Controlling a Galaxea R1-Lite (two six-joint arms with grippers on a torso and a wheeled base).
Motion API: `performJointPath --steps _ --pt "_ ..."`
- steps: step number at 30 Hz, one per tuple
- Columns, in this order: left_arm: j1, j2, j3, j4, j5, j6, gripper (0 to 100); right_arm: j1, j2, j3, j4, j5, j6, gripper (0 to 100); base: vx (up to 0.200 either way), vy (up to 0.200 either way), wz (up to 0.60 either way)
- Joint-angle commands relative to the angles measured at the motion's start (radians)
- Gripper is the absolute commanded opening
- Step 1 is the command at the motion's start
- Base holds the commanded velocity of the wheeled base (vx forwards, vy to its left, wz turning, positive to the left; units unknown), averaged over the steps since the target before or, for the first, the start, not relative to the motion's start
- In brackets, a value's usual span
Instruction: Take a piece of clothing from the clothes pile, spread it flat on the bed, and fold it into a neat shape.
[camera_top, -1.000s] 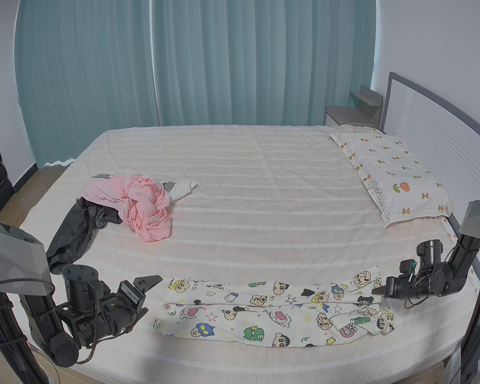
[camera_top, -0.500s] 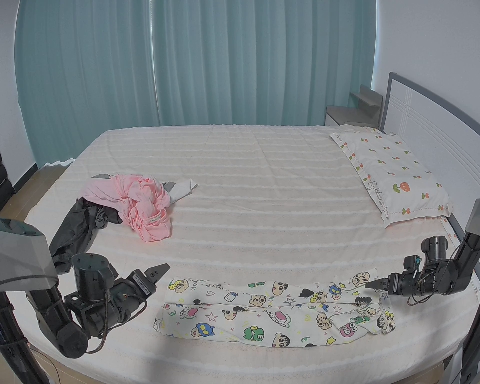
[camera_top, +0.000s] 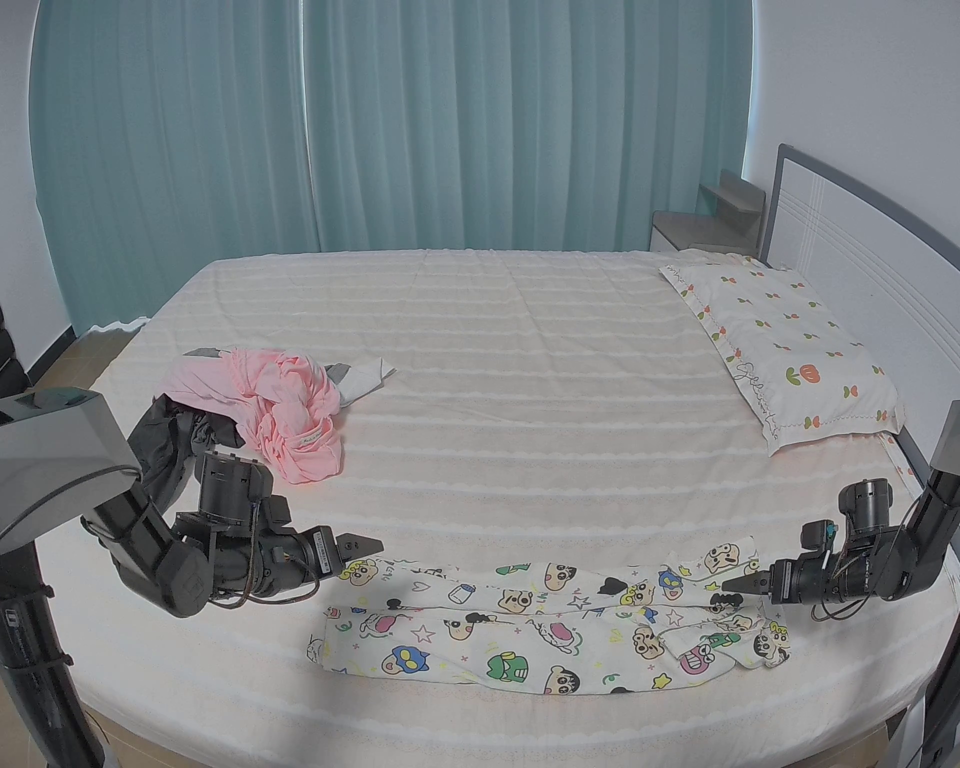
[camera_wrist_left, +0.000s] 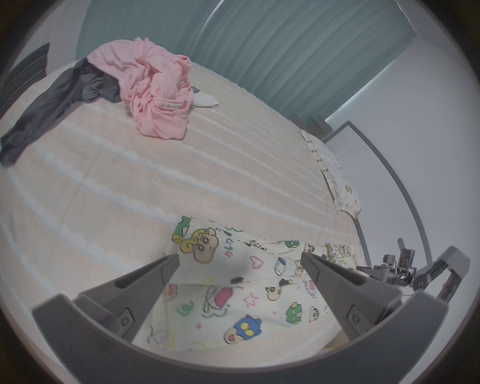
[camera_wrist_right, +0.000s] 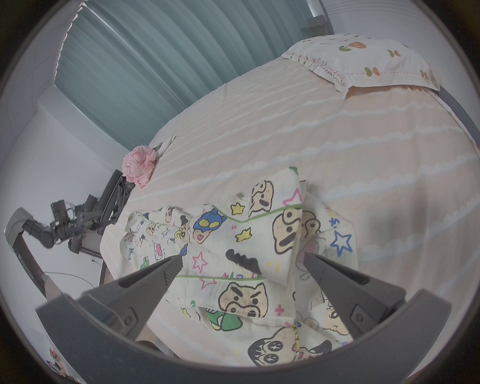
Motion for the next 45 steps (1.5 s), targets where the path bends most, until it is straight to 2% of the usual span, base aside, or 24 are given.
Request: performJointPath --steps 1,3,23,24,36,45 --pt "0.024 0.114 -0.045 0.006 -0.013 0.055 100 0.012 0.017 0.01 -0.002 0.003 -0.014 100 0.0 0.0 0.0" --pt "0.027 0.141 -0.053 0.005 -0.014 0.092 100 0.014 0.018 0.01 -0.001 0.003 -0.015 100 0.0 0.0 0.0" --pt "0.007 0.215 -0.142 -0.002 -0.022 0.09 100 0.018 0.026 0.01 -0.002 0.001 -0.015 100 0.0 0.0 0.0" --pt "0.007 0.215 -0.143 -0.002 -0.022 0.088 0 0.018 0.029 0.01 -0.002 0.001 -0.015 100 0.0 0.0 0.0" --pt "0.024 0.21 -0.136 -0.002 -0.008 0.088 0 0.018 0.031 0.01 -0.002 0.0 -0.015 100 0.0 0.0 0.0" --pt "0.016 0.144 -0.142 -0.091 0.055 0.084 0 0.018 0.029 0.01 -0.002 -0.005 -0.015 100 0.0 0.0 0.0"
